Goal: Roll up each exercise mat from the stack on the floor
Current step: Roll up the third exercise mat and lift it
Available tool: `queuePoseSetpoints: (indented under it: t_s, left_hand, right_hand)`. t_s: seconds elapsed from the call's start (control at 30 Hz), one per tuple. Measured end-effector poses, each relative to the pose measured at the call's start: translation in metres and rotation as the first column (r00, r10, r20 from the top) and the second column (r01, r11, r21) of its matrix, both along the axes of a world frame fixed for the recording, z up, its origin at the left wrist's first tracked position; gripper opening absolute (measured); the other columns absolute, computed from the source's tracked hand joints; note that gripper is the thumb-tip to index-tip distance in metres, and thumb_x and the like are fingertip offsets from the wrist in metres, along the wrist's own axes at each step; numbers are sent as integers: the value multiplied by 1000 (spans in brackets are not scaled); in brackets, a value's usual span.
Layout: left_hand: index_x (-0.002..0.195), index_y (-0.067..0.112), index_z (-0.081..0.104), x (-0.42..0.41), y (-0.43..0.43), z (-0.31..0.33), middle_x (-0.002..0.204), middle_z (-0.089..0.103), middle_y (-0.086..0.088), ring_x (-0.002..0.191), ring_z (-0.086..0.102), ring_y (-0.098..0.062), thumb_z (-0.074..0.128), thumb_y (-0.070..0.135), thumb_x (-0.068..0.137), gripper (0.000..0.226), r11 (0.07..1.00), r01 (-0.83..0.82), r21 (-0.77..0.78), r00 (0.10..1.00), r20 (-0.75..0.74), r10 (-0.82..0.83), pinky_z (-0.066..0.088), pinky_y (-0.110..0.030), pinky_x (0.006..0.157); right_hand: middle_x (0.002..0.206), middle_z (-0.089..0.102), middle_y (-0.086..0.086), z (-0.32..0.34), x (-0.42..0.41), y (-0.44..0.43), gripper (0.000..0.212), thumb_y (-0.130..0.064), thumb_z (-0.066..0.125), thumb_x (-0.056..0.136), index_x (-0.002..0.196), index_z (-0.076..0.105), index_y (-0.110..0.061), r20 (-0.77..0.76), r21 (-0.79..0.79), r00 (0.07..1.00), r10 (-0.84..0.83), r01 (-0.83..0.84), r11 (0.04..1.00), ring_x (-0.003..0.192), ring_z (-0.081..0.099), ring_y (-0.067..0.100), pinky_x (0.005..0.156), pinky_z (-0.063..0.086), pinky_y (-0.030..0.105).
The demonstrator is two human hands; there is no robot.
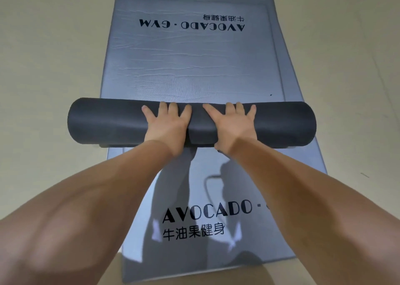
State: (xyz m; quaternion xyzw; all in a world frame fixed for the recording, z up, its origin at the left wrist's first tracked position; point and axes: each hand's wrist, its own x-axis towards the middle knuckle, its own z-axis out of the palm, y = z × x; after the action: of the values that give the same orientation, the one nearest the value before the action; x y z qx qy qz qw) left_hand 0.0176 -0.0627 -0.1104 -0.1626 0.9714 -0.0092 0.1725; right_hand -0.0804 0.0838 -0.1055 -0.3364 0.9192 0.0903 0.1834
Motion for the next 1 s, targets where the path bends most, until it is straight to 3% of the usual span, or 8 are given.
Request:
queuePoseSetpoints:
  t_s: [0.27, 0.33, 0.47, 0.6, 0.7, 0.8, 0.9, 1.0]
  left_hand:
    - [158, 27, 11, 78, 40, 14, 151, 31, -14, 146, 20, -38, 58, 13, 89, 85, 999, -21, 49, 998, 62, 18, 12, -75, 113]
    - [158, 28, 11, 104, 56, 20, 150, 32, -13, 145, 20, -37, 60, 14, 87, 88, 996, -33, 80, 995, 99, 25, 12, -75, 113]
    - [158, 30, 11, 140, 80, 32, 149, 34, -11, 144, 23, -36, 64, 17, 84, 93, 989, -50, 140, 981, 193, 22, 12, -73, 113]
    - [156, 35, 19, 141, 77, 32, 141, 43, -6, 136, 34, -31, 69, 18, 79, 93, 982, -58, 181, 971, 238, 13, 15, -73, 112]
    - [143, 41, 37, 120, 57, 32, 115, 53, 2, 112, 50, -25, 79, 30, 70, 84, 970, -43, 240, 964, 266, -23, 31, -65, 102]
    - [126, 39, 49, 88, 31, 45, 99, 58, 9, 97, 56, -23, 90, 36, 57, 80, 924, -73, 375, 929, 362, -74, 40, -50, 91]
    - [130, 34, 55, 64, 16, 49, 106, 64, 10, 106, 60, -22, 96, 36, 55, 86, 878, -90, 471, 903, 410, -127, 50, -43, 93]
    - [154, 41, 31, 64, 11, 43, 138, 53, 4, 131, 49, -27, 94, 47, 58, 114, 911, -75, 405, 909, 404, -105, 41, -54, 106]
  right_hand:
    - [161, 31, 19, 2, 89, 44, 108, -41, 76, 89, 161, -4, -49, -3, 19, 1000, -2, 2, 1000, 154, 20, 42, 120, 9, 73]
    - [159, 34, 20, 7, 116, 61, 108, -43, 78, 87, 162, 1, -48, 12, 13, 1000, 14, -15, 1000, 152, 23, 43, 119, 13, 74]
    - [162, 27, 18, 15, 152, 87, 104, -49, 69, 92, 160, -9, -48, 98, 107, 995, 18, -28, 994, 154, 17, 42, 118, 10, 72]
    - [160, 29, 14, 16, 153, 88, 104, -48, 68, 90, 160, -8, -47, 99, 102, 995, 19, -29, 994, 153, 18, 40, 120, 12, 71]
    - [168, 15, 13, 16, 148, 90, 106, -51, 68, 89, 160, -11, -44, 46, 51, 997, 69, -72, 996, 156, 12, 36, 121, 8, 71]
    - [170, 3, 19, 6, 173, 108, 110, -59, 73, 82, 164, 3, -35, -103, -115, 988, 117, -129, 985, 158, 8, 41, 119, 3, 75]
    - [171, -10, 22, -10, 192, 119, 125, -74, 71, 75, 166, -1, -28, -109, -167, 991, 82, -100, 981, 157, -6, 46, 119, -1, 76]
    - [165, -36, 19, -17, 184, 112, 139, -89, 62, 69, 160, -26, -31, -54, -130, 996, 64, -70, 989, 152, -31, 44, 117, -13, 75]
